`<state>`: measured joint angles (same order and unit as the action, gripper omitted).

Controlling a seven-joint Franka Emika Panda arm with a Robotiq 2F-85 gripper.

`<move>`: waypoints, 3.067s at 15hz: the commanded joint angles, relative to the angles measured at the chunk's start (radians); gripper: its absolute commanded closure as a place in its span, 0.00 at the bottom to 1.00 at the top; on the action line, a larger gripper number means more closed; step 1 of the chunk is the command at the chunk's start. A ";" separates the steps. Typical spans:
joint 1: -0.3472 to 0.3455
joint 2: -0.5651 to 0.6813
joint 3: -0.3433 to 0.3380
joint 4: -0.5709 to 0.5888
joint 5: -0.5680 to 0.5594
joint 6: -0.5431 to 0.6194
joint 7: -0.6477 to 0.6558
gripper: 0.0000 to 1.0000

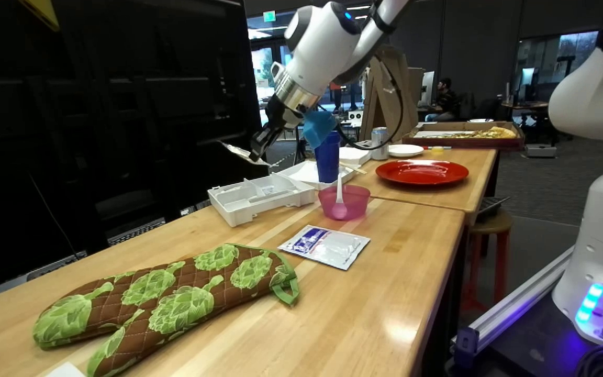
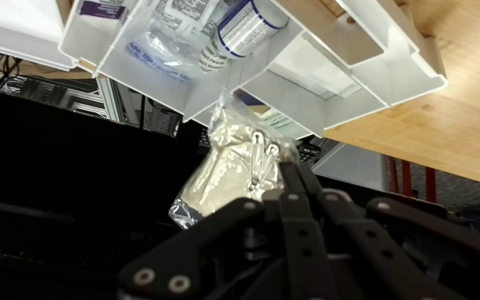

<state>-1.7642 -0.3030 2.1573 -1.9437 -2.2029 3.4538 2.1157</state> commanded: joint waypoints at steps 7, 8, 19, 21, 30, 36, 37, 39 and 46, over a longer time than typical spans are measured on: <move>0.572 0.100 -0.549 -0.378 0.505 -0.038 -0.654 0.99; 0.543 0.163 -0.489 -0.359 0.356 -0.086 -0.528 0.99; 0.964 0.146 -0.829 -0.477 0.413 -0.147 -0.588 0.99; 1.016 0.152 -0.863 -0.478 0.362 -0.160 -0.530 0.99; 1.311 0.173 -1.029 -0.538 0.057 -0.278 -0.136 0.99; 1.503 0.165 -1.077 -0.657 -0.229 -0.425 0.255 0.72; 1.526 0.158 -1.080 -0.676 -0.267 -0.450 0.310 0.72; 1.570 0.132 -1.094 -0.701 -0.332 -0.490 0.409 0.62; 1.753 0.079 -1.228 -0.775 -0.369 -0.581 0.497 0.19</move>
<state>-0.1154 -0.2005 1.0037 -2.6602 -2.5939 2.9012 2.6115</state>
